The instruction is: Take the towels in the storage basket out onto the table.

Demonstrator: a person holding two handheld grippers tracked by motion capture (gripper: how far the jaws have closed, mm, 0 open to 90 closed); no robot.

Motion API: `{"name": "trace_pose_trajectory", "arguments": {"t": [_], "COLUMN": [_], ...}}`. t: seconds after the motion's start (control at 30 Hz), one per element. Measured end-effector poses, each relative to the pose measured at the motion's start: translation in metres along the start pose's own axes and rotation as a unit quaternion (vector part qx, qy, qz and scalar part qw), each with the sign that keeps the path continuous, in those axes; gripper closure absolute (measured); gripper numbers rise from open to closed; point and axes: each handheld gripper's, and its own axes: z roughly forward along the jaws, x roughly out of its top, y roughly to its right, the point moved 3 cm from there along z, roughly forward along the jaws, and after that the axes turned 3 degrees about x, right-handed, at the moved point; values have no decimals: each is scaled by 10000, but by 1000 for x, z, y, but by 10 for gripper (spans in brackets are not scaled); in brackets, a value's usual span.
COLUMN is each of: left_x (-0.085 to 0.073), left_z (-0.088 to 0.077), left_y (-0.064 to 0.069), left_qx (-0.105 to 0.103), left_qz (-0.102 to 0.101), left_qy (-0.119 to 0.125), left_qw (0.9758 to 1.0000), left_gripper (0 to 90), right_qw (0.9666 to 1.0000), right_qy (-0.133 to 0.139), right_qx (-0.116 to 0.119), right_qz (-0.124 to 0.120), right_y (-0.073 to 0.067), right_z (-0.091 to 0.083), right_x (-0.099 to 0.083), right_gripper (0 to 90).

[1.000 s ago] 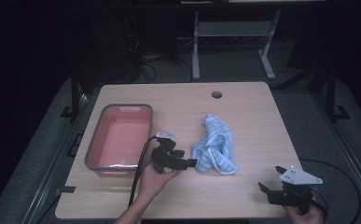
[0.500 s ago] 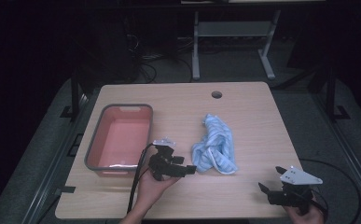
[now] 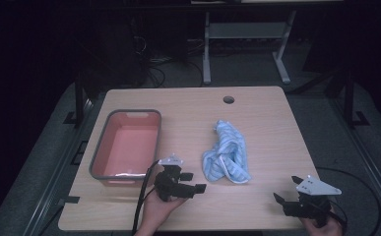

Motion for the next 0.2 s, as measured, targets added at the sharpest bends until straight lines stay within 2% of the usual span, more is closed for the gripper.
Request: {"name": "trace_pose_trajectory", "arguments": {"t": [0.13,0.2], "left_x": [-4,-7], "left_z": [-1,1], "left_y": [2,2], "left_qx": [138,85], "left_qz": [185,278], "left_qy": [-18,-67], "left_qw": [9997,9996], "left_gripper": [264,258], "right_qw": [10000,10000], "right_qy": [35,52], "right_qx": [28,14], "right_qz": [-12,-29], "right_y": [-1,-1], "right_z": [-1,-1], "right_x": [0,-1], "right_gripper": [149,148]}}
